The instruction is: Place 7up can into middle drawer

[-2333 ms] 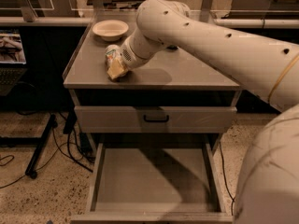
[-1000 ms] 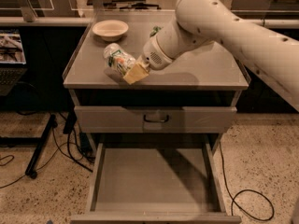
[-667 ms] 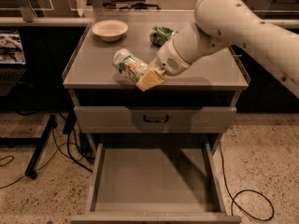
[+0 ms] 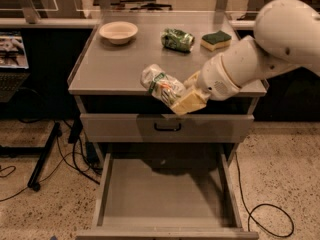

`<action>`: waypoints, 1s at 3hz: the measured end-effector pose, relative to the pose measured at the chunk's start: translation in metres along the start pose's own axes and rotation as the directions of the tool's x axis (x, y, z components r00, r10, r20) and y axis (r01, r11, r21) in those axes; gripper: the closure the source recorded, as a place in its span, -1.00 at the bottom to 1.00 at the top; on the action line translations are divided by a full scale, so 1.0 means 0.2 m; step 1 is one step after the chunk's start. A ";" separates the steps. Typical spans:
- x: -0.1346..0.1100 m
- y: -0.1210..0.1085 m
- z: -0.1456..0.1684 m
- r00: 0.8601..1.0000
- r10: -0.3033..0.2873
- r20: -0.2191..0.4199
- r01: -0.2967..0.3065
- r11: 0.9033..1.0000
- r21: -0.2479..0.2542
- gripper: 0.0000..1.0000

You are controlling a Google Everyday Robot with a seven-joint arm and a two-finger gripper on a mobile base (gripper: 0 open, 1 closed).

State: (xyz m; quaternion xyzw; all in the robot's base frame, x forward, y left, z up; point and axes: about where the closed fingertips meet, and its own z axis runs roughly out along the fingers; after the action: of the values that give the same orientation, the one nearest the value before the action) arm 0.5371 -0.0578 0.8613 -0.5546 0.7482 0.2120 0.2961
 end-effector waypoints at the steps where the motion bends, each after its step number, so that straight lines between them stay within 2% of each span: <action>1: 0.11 0.09 0.01 0.997 0.053 0.051 -0.054 0.999 0.005 1.00; 2: 0.30 0.13 0.16 0.977 0.186 0.106 -0.184 0.983 -0.030 1.00; 3: 0.29 0.13 0.16 0.978 0.182 0.106 -0.180 0.983 -0.028 1.00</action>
Offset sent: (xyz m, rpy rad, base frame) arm -0.0359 -0.0227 -0.1110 0.2391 0.1938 -0.2071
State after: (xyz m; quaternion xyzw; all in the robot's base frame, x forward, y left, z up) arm 0.5063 -0.0702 0.7987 -0.4744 0.7767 0.2744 0.3104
